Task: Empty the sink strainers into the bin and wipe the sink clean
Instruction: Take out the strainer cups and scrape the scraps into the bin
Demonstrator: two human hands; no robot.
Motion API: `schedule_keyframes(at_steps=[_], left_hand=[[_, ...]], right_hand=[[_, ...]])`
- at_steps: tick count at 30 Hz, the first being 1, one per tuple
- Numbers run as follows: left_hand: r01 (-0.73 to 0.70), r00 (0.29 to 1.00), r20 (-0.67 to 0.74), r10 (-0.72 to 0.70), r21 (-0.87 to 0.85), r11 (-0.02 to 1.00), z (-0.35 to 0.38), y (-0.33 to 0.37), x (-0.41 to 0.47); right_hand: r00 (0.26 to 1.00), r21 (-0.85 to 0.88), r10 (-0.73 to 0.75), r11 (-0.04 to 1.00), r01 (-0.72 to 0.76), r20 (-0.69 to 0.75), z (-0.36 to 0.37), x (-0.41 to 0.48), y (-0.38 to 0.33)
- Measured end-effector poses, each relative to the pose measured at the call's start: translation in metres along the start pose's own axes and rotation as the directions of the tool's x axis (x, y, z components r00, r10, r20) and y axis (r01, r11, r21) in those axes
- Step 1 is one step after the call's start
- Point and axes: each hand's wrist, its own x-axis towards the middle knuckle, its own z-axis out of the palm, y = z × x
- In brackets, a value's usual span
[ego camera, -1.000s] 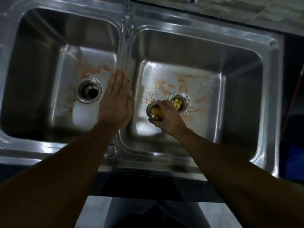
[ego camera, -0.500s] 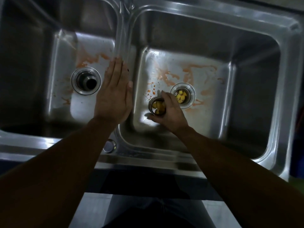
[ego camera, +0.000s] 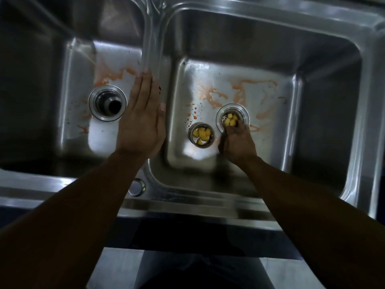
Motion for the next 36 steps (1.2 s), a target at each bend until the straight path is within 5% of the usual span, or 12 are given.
schedule_keyframes(at_steps=[12,19,28,36], left_hand=[[-0.014,1.0,-0.009,0.014,0.007,1.0,0.002,-0.002,0.0],[-0.019,1.0,-0.014,0.019,0.004,1.0,0.001,-0.001,-0.001],[-0.008,1.0,-0.02,0.008,-0.009,1.0,-0.002,0.003,-0.001],[0.012,1.0,0.011,-0.012,-0.03,0.999,-0.003,0.005,-0.001]], right_hand=[[0.98,-0.086,-0.074,0.995,0.059,-0.185,-0.018,0.007,0.007],[0.956,0.002,-0.099,0.995,0.104,-0.276,-0.029,0.002,0.007],[0.986,0.083,-0.056,0.994,0.069,-0.155,-0.035,-0.008,0.013],[0.981,0.241,0.051,0.971,-0.004,-0.187,-0.037,-0.036,0.027]])
